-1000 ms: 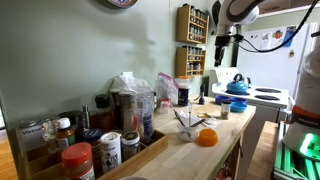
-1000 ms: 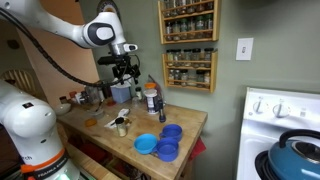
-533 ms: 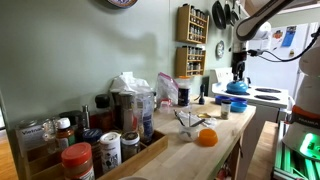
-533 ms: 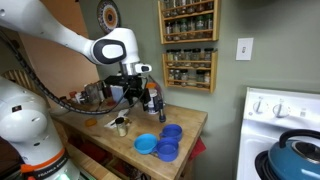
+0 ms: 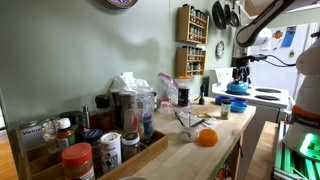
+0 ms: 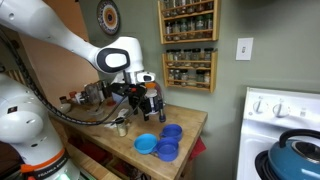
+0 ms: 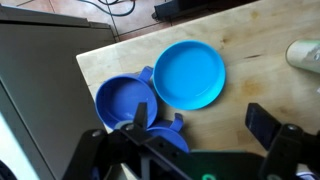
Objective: Put the light blue bowl behind the spice bottle
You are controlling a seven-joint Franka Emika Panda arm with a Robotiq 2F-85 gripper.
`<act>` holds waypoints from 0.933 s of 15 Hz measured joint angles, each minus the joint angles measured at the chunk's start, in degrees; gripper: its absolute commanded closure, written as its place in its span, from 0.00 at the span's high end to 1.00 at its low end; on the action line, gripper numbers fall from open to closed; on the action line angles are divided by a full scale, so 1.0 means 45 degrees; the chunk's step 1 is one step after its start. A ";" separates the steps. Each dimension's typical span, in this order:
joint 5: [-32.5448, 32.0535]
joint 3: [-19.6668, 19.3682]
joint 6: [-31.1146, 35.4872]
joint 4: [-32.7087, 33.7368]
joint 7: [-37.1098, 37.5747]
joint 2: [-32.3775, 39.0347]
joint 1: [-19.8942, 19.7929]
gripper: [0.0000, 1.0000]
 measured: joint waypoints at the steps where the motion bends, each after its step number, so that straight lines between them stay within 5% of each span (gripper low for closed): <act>1: 0.0027 0.0008 0.0182 0.0125 0.0557 0.0124 -0.0089 1.00; 5: -0.0518 0.0016 0.0649 0.0678 0.2279 0.1227 -0.0909 1.00; 14: -0.0828 -0.0230 0.0653 0.0653 0.2667 0.3133 -0.1347 1.00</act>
